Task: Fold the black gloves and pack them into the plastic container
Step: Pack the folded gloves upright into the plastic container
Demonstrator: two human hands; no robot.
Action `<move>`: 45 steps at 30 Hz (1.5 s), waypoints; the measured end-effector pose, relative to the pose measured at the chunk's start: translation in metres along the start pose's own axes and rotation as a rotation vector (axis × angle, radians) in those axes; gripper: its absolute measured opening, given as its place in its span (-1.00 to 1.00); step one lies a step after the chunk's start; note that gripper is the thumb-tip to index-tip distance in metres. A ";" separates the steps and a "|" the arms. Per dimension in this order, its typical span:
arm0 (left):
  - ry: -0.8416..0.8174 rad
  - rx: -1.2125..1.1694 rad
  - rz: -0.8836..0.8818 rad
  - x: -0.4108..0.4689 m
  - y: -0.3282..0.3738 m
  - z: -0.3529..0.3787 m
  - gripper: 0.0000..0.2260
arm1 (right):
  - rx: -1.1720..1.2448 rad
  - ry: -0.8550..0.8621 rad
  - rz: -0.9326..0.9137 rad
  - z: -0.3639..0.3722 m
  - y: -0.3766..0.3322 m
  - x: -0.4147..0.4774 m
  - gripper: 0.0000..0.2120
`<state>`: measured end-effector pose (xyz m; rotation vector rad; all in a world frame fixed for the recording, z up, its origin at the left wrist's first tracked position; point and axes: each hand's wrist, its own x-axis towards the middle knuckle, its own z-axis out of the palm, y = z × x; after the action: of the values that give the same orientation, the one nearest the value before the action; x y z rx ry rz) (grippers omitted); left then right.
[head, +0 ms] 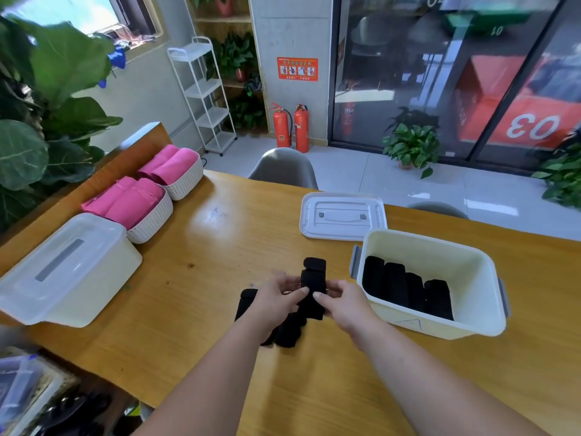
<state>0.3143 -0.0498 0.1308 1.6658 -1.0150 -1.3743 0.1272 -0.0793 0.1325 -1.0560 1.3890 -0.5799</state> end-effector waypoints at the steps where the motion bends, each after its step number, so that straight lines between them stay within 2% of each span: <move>1: -0.005 -0.027 0.015 0.000 0.007 0.001 -0.76 | 0.011 0.002 -0.028 -0.004 -0.007 -0.002 -0.70; 4: -0.011 -0.074 0.051 0.001 0.029 0.006 -0.77 | -0.006 0.033 -0.125 -0.017 -0.027 -0.009 -0.84; 8: -0.032 -0.105 0.114 0.006 0.058 0.022 -0.78 | 0.017 0.073 -0.182 -0.042 -0.048 -0.014 -0.82; 12: -0.092 -0.096 0.157 0.012 0.082 0.048 -0.77 | 0.203 0.029 -0.152 -0.074 -0.060 -0.019 -0.80; 19: -0.194 0.035 0.169 0.025 0.098 0.100 -0.75 | 0.222 0.122 -0.099 -0.138 -0.050 -0.014 -0.80; 23: -0.119 0.157 0.152 0.036 0.102 0.116 -0.74 | 0.172 0.185 -0.045 -0.178 -0.038 -0.009 -0.81; 27: -0.036 0.321 0.194 0.049 0.099 0.127 -0.79 | 0.019 0.290 0.018 -0.214 -0.022 0.001 -0.90; 29: -0.018 0.409 0.230 0.052 0.099 0.134 -0.79 | -0.190 0.361 0.028 -0.228 -0.014 0.008 -0.94; 32: -0.025 0.490 0.285 0.054 0.097 0.144 -0.80 | -0.577 0.419 0.075 -0.237 -0.011 0.012 -0.76; 34: -0.040 0.524 0.312 0.055 0.095 0.149 -0.81 | -0.701 0.450 0.132 -0.237 -0.007 0.017 -0.67; 39: -0.027 0.543 0.363 0.056 0.089 0.154 -0.81 | -0.740 0.445 0.282 -0.226 0.010 0.036 -0.67; 45: -0.031 0.510 0.370 0.058 0.082 0.155 -0.82 | -0.740 0.298 0.342 -0.214 0.017 0.054 -0.79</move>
<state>0.1587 -0.1449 0.1574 1.6884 -1.6997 -0.9459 -0.0731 -0.1715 0.1211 -1.2907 2.0762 0.0584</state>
